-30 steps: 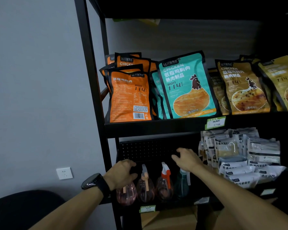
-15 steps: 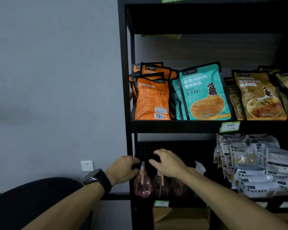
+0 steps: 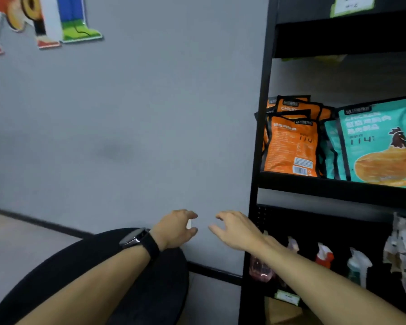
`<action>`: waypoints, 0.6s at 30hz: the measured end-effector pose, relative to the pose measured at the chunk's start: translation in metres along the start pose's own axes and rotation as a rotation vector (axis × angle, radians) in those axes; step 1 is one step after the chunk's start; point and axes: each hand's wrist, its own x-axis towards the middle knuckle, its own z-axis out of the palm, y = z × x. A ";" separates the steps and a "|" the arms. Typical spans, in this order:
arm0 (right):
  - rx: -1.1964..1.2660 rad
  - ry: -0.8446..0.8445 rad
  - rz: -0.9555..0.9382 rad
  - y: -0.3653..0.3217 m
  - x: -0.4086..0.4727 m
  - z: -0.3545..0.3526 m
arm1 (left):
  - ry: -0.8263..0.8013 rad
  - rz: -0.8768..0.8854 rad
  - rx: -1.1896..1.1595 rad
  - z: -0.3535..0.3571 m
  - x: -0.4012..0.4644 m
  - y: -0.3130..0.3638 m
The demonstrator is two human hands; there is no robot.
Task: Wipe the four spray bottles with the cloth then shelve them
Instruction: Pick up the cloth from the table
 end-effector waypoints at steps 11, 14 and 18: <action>0.039 -0.154 -0.195 -0.107 0.031 0.066 | 0.029 -0.241 -0.016 -0.022 -0.075 -0.101; 0.045 -0.190 -0.240 -0.132 0.037 0.088 | 0.032 -0.302 -0.028 -0.021 -0.095 -0.127; 0.046 -0.269 -0.291 -0.158 0.042 0.122 | 0.030 -0.387 -0.042 -0.012 -0.121 -0.159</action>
